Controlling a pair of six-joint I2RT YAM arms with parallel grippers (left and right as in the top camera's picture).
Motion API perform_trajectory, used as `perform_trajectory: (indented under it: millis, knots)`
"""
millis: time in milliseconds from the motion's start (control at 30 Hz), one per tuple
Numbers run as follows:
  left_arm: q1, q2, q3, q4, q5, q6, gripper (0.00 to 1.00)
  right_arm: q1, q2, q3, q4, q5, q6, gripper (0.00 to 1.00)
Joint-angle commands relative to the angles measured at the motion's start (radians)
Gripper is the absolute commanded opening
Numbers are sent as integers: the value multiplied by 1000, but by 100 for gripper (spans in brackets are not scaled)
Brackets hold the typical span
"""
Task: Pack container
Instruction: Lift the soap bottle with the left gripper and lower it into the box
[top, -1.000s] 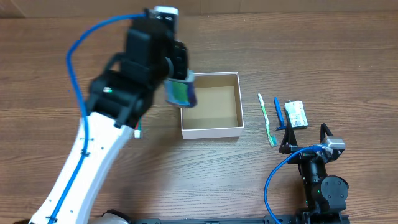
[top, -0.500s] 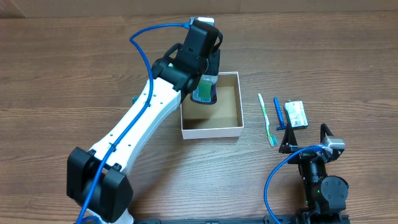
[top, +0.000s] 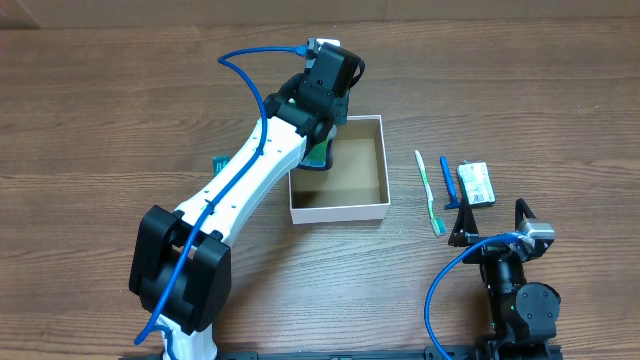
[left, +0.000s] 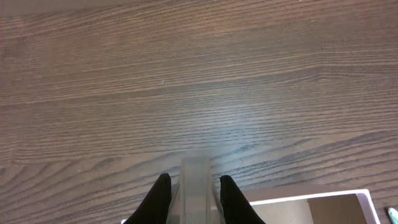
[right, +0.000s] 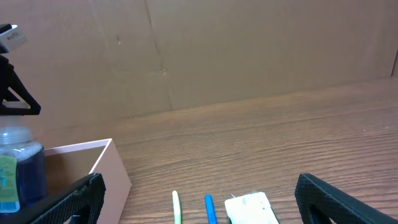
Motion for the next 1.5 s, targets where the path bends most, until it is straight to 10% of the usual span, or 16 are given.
perform_trajectory:
  millis: [0, 1000, 1233, 1467]
  knots:
    - [8, -10, 23, 10, -43, -10, 18, -2, -7, -10, 5, -1, -1, 100]
    - [11, -45, 23, -186, -42, 9, 38, -2, -7, -10, 5, -1, -1, 100]
    - [11, -101, 23, -224, 19, 5, 84, -2, -7, -10, 5, -1, -1, 100]
    - [34, -190, 23, -398, 41, -22, 85, -2, -7, -10, 5, -1, -1, 100]
